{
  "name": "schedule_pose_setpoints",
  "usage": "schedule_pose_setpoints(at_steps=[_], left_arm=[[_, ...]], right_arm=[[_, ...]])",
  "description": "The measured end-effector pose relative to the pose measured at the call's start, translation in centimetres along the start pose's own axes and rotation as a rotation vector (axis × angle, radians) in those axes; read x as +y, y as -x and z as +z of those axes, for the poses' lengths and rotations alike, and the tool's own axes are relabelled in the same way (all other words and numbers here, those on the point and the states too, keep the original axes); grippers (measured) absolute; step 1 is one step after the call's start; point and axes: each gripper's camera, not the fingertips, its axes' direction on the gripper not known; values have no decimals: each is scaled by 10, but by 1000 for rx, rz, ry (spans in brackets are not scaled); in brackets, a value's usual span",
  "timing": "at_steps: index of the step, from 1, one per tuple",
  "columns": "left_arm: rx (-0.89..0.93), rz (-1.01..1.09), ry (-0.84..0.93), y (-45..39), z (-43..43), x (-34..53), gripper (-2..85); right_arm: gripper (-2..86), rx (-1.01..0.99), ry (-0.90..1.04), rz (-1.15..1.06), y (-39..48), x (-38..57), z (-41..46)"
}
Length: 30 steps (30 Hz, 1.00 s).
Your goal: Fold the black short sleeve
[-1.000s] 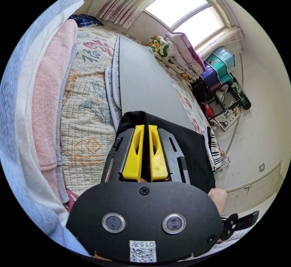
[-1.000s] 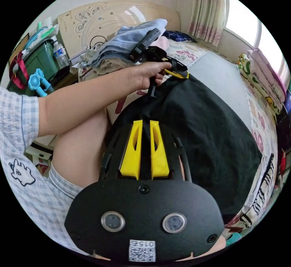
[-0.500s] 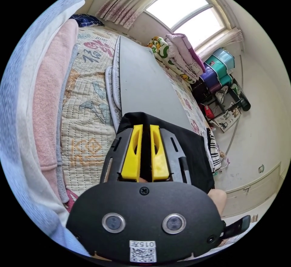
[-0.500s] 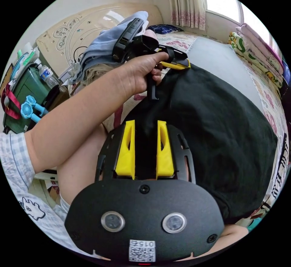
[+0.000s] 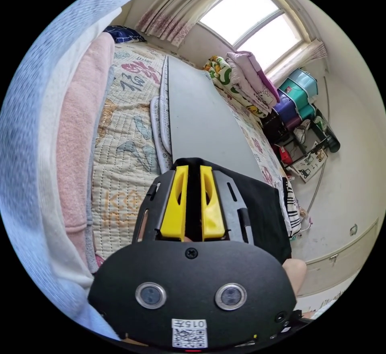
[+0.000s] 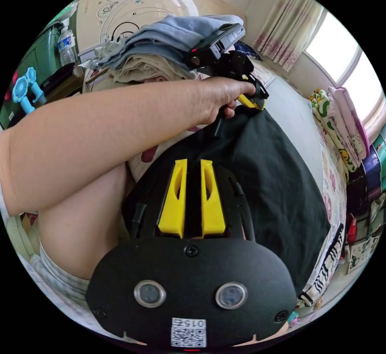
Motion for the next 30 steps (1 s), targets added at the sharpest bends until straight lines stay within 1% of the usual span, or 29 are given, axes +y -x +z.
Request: schedule_pose_setpoints(at_steps=[4, 12, 14, 18, 21, 24, 26, 28, 30], left_arm=[[96, -35, 43, 5, 3, -3, 60], [67, -72, 64, 14, 5, -9, 69], [56, -73, 57, 16, 5, -11, 61], [-15, -79, 31, 19, 3, -14, 5], [-25, -74, -1, 20, 0, -17, -5], [-33, -66, -25, 21, -4, -20, -5], [-25, -64, 6, 21, -3, -21, -2], [8, -61, 74, 20, -1, -24, 10], [36, -44, 107, 20, 0, -27, 47]], right_arm=[[21, -97, -57, 46, -26, 20, -23], [8, -225, -154, 79, -55, 64, -79], [7, -227, -152, 53, -53, 69, -87], [7, -228, -95, -10, -40, 75, -87], [8, -199, -45, -13, -31, 73, -79], [10, -158, -16, -34, -23, 67, -77], [11, -151, -16, -36, -22, 63, -81], [12, -170, -21, -24, -27, 58, -89], [13, -198, -23, -8, -31, 56, -94]])
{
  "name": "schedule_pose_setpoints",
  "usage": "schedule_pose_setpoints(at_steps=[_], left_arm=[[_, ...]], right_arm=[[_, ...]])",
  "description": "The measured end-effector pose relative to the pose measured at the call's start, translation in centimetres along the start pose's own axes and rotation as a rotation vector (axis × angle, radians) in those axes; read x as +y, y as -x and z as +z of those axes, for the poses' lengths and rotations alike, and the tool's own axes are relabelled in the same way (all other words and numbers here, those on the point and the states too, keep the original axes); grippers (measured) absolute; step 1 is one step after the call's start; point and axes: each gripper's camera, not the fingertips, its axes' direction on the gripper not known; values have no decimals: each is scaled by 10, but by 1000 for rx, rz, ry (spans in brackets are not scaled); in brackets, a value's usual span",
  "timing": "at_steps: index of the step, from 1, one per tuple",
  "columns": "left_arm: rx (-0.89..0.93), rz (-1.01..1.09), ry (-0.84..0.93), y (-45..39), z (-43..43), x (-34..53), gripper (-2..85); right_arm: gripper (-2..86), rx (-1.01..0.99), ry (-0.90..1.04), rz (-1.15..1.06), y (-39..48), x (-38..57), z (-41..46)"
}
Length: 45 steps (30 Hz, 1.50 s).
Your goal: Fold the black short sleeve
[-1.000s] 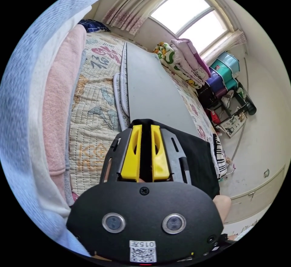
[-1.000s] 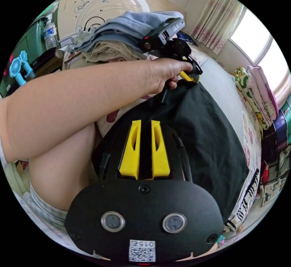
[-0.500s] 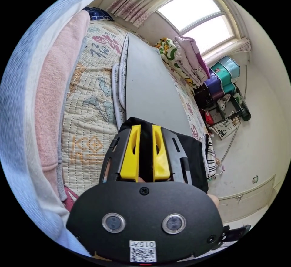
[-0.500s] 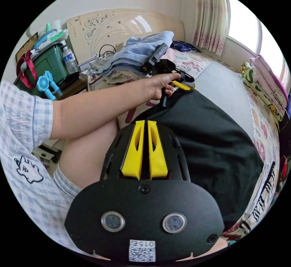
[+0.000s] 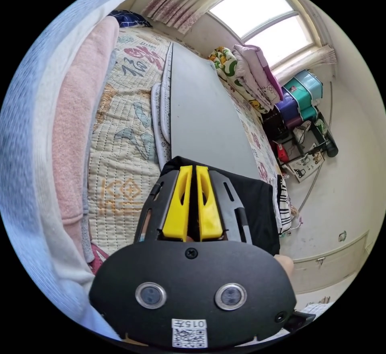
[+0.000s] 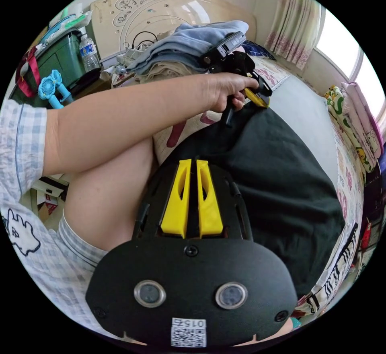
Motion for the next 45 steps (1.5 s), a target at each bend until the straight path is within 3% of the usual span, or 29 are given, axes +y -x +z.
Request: schedule_pose_setpoints(at_steps=[8, 15, 23, 30, 35, 42, 45], left_arm=[[34, -13, 106, 1, 3, -1, 76], [-87, -30, -41, -3, -12, -2, 72], [-94, -25, -66, -8, -15, -6, 64], [-94, 3, -95, -15, -19, -15, -1], [-145, 23, -115, -22, -23, -21, -8], [-171, 60, -74, -45, -36, -16, -9], [-105, 120, -29, -65, -47, 0, -8]], right_arm=[[14, -39, -13, 25, 4, -12, -32], [17, -46, -18, 18, 18, -31, -61], [18, -73, -42, 33, 34, -54, -95], [18, -88, -35, 14, 57, -96, -129], [32, -169, 68, 43, 61, -134, -122], [52, -277, 31, -66, 99, -138, -205], [59, -187, 7, 10, 86, -110, -250]])
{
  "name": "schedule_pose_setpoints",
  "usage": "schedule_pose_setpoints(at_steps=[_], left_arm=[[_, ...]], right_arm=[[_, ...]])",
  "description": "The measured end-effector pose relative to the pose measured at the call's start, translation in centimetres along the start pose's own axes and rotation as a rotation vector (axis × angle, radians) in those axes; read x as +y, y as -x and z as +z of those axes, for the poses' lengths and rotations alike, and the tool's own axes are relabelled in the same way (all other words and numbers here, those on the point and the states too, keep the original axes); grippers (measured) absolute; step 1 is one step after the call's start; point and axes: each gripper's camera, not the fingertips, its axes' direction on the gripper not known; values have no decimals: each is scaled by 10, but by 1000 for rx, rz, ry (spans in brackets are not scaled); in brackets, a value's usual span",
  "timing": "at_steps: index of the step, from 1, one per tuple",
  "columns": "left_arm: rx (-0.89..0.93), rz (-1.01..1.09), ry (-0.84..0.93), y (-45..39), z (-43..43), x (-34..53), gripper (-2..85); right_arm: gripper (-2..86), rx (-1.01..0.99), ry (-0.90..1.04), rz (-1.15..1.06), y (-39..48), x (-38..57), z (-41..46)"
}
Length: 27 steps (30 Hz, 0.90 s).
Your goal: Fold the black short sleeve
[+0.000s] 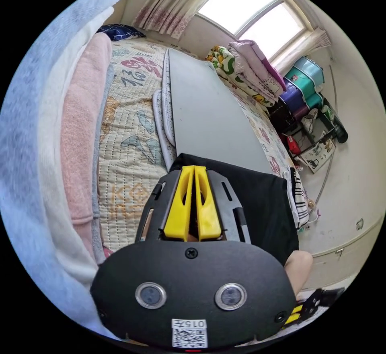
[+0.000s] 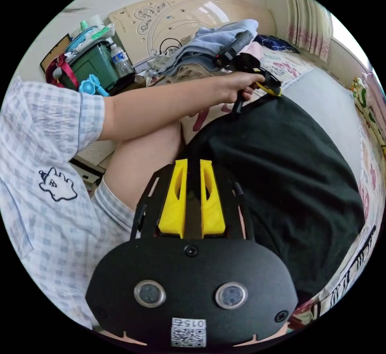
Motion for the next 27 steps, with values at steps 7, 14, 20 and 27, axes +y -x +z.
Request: schedule_pose_setpoints(at_steps=[7, 14, 20, 27], left_arm=[[153, 493, 6, -102, -67, 79, -1], [148, 686, 175, -171, -84, 179, 76], [-17, 702, 202, -204, -60, 223, 96], [-98, 724, 203, -227, -51, 230, 75]], right_arm=[[77, 307, 38, 291, -41, 74, -81], [90, 331, 22, 168, -11, 52, -102], [100, 361, 137, 37, 16, -1, -94], [36, 376, 138, 79, 40, -41, -156]])
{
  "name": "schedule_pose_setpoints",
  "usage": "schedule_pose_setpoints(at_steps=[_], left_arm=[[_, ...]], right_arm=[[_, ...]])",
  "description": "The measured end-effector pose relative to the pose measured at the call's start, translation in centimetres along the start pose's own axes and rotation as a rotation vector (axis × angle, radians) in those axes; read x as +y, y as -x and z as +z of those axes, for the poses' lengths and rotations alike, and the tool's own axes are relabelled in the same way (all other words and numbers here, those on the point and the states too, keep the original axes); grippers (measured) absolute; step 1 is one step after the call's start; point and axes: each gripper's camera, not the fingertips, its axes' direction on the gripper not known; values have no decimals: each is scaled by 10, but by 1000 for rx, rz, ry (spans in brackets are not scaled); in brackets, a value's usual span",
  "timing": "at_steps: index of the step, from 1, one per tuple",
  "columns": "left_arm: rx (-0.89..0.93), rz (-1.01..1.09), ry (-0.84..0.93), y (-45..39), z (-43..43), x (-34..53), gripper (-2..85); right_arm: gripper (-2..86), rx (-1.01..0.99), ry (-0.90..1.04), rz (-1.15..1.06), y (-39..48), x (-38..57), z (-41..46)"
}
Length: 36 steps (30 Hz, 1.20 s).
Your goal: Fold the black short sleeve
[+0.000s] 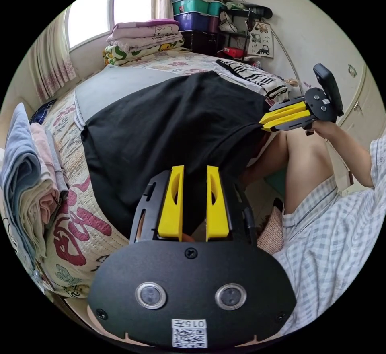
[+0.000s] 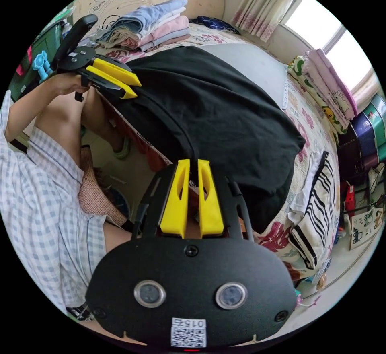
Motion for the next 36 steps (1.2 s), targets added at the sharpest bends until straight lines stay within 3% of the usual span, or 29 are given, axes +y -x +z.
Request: schedule_pose_setpoints(at_steps=[8, 11, 16, 19, 22, 25, 36], left_arm=[[-33, 66, 26, -21, -6, -6, 32], [-10, 28, 29, -17, -8, -8, 34], [-24, 24, 21, -25, -10, -16, 74], [-24, 11, 44, -25, -1, -20, 88], [-18, -25, 29, -17, 0, -20, 70], [5, -6, 25, -15, -4, -18, 39], [63, 8, 33, -12, 8, -17, 38]], right_arm=[[-3, 34, 95, 14, -4, -32, -64], [21, -68, -33, 156, -38, -46, -115], [102, -183, -266, 609, -152, -53, -192], [147, -240, -240, 766, -196, -68, -199], [87, -343, -194, 757, -215, -93, -204], [33, -323, -188, 766, -225, -104, -232], [46, -325, -114, 819, -258, -133, -299]])
